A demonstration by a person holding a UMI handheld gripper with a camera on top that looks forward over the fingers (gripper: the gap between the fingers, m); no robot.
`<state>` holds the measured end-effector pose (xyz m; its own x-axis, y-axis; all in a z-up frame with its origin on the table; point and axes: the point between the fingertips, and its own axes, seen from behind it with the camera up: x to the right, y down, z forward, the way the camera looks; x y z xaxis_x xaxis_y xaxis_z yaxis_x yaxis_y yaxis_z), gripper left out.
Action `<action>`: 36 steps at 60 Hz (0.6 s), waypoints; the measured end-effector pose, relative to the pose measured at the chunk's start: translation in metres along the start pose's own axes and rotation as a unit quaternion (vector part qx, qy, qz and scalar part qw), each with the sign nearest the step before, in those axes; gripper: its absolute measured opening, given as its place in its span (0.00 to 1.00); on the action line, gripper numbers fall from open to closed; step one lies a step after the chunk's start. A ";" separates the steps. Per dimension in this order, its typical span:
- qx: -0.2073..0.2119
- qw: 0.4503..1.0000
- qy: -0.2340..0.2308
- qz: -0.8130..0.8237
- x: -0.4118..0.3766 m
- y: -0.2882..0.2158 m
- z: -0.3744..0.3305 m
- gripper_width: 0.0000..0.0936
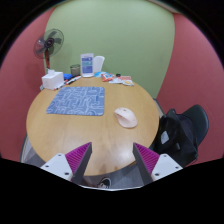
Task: Arrange mouse
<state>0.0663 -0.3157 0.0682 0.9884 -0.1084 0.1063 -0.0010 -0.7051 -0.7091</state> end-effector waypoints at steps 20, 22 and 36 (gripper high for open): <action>0.020 1.000 0.001 0.005 0.064 -0.041 0.135 0.89; 0.020 1.000 -0.004 0.005 0.065 -0.043 0.145 0.89; 0.026 0.999 -0.036 0.011 0.070 -0.071 0.189 0.85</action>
<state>0.1641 -0.1409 -0.0060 0.9967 -0.0712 0.0402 -0.0175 -0.6653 -0.7464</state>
